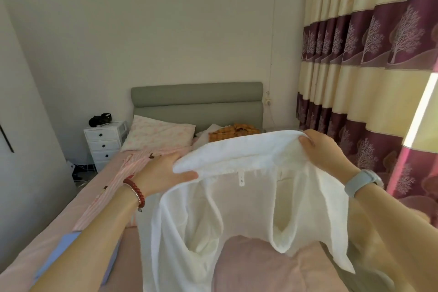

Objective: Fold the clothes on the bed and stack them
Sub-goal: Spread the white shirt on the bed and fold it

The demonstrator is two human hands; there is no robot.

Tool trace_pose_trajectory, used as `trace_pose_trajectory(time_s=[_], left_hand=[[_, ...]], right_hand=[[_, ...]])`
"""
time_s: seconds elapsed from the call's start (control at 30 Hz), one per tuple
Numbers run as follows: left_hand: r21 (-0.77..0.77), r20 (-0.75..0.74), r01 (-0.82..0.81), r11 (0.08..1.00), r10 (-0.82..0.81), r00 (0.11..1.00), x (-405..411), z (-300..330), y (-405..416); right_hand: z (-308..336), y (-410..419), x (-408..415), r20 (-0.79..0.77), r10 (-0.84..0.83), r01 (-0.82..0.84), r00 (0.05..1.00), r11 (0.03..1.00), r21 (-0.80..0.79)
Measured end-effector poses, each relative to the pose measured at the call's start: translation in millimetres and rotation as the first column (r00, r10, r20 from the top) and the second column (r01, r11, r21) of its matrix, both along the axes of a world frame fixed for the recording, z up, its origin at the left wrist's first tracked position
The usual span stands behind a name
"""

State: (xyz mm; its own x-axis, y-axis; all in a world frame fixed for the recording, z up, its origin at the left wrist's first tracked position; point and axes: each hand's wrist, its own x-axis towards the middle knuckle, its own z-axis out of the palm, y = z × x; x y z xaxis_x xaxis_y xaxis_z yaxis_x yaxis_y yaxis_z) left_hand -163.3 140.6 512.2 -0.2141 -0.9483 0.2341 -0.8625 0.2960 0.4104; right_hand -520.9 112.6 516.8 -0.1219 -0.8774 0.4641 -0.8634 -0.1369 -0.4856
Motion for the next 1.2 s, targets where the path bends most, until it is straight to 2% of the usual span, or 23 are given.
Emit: trace_pose_trajectory(time_s=[0.07,0.13,0.17,0.23,0.27,0.33,0.4,0.43,0.47,0.5,0.53,0.57,0.6,0.63,0.67,0.7,0.8,0.93,1.0,1.07,1.13,1.2], left_hand=[[0.154,0.026,-0.001,0.988,-0.003,1.0,1.0,-18.0,7.6],[0.232,-0.121,-0.018,0.973,0.047,0.992,0.7,-37.1,17.1],[0.265,-0.248,-0.01,0.964,0.078,0.966,-0.5,-46.0,22.3],[0.335,-0.536,0.073,0.939,0.126,0.835,-3.3,-59.1,31.0],[0.374,-0.653,0.129,0.918,0.162,0.74,-5.3,-62.1,34.0],[0.407,-0.788,0.24,0.882,0.206,0.58,-9.1,-59.1,38.9],[0.351,-0.873,0.376,0.857,0.156,0.461,-10.6,-49.5,43.1],[0.316,-0.904,0.456,0.832,0.119,0.41,-10.2,-45.0,44.9],[0.289,-0.915,0.515,0.807,0.075,0.396,-10.3,-40.6,46.6],[0.266,-0.899,0.53,0.805,0.009,0.437,-12.1,-37.2,48.0],[0.239,-0.841,0.478,0.845,-0.065,0.537,-15.0,-35.4,49.3],[0.18,-0.747,0.36,0.915,-0.11,0.655,-19.7,-34.7,49.4],[0.083,-0.642,0.215,0.973,-0.112,0.758,-24.8,-34.3,49.5],[-0.024,-0.555,0.093,0.995,-0.091,0.827,-29.6,-34.5,49.5],[-0.13,-0.476,0.005,0.992,-0.067,0.877,-32.8,-36.4,49.3],[-0.225,-0.395,-0.049,0.973,-0.045,0.918,-34.5,-39.9,48.9],[-0.386,-0.253,-0.074,0.919,-0.029,0.967,-33.9,-49.7,53.5],[-0.336,-0.266,-0.053,0.94,-0.04,0.963,-26.8,-64.8,62.7],[-0.292,-0.31,-0.008,0.956,-0.087,0.947,-25.2,-69.5,70.7],[-0.233,-0.418,0.107,0.967,-0.198,0.887,-24.7,-66.5,79.8],[-0.185,-0.519,0.206,0.961,-0.274,0.81,-26.6,-55.5,84.0],[-0.196,-0.596,0.215,0.957,-0.29,0.749,-29.4,-40.5,79.6]], right_hand=[[-17.5,10.1,4.2,-0.109,0.008,0.009,0.994,0.988,0.152],[-35.7,19.7,11.3,-0.109,0.027,0.001,0.994,0.968,0.252],[-43.8,24.9,15.7,-0.041,0.038,-0.026,0.998,0.964,0.263],[-54.5,35.0,24.7,0.256,0.079,-0.137,0.964,0.966,0.218],[-56.8,39.5,29.2,0.454,0.101,-0.2,0.885,0.964,0.175],[-53.4,50.0,38.7,0.768,0.157,-0.321,0.621,0.945,0.067],[-46.3,58.9,45.4,0.884,0.211,-0.412,0.417,0.911,-0.023],[-42.8,62.4,47.9,0.898,0.235,-0.448,0.372,0.893,-0.048],[-40.1,65.1,51.2,0.905,0.27,-0.497,0.329,0.864,-0.077],[-38.3,67.4,54.6,0.902,0.303,-0.543,0.308,0.834,-0.095],[-38.0,69.7,58.7,0.891,0.326,-0.57,0.317,0.816,-0.096],[-38.6,71.3,62.6,0.841,0.349,-0.554,0.413,0.829,-0.072],[-40.3,71.0,66.1,0.719,0.354,-0.478,0.599,0.878,-0.035],[-42.9,70.5,69.7,0.508,0.315,-0.359,0.802,0.933,-0.011],[-47.1,69.4,73.2,0.288,0.251,-0.258,0.924,0.966,-0.013],[-51.9,68.9,75.7,0.131,0.191,-0.191,0.973,0.982,-0.011],[-71.1,71.8,77.5,-0.045,0.1,-0.095,0.994,0.99,0.099],[-88.7,80.4,79.5,-0.077,0.064,-0.046,0.995,0.974,0.22],[-91.5,86.5,83.2,0.07,0.134,-0.149,0.988,0.947,0.285],[-86.2,94.0,88.2,0.271,0.189,-0.259,0.944,0.933,0.252],[-71.7,100.0,91.9,0.485,0.231,-0.325,0.843,0.938,0.118],[-50.7,101.0,97.0,0.624,0.301,-0.349,0.721,0.936,-0.048]])
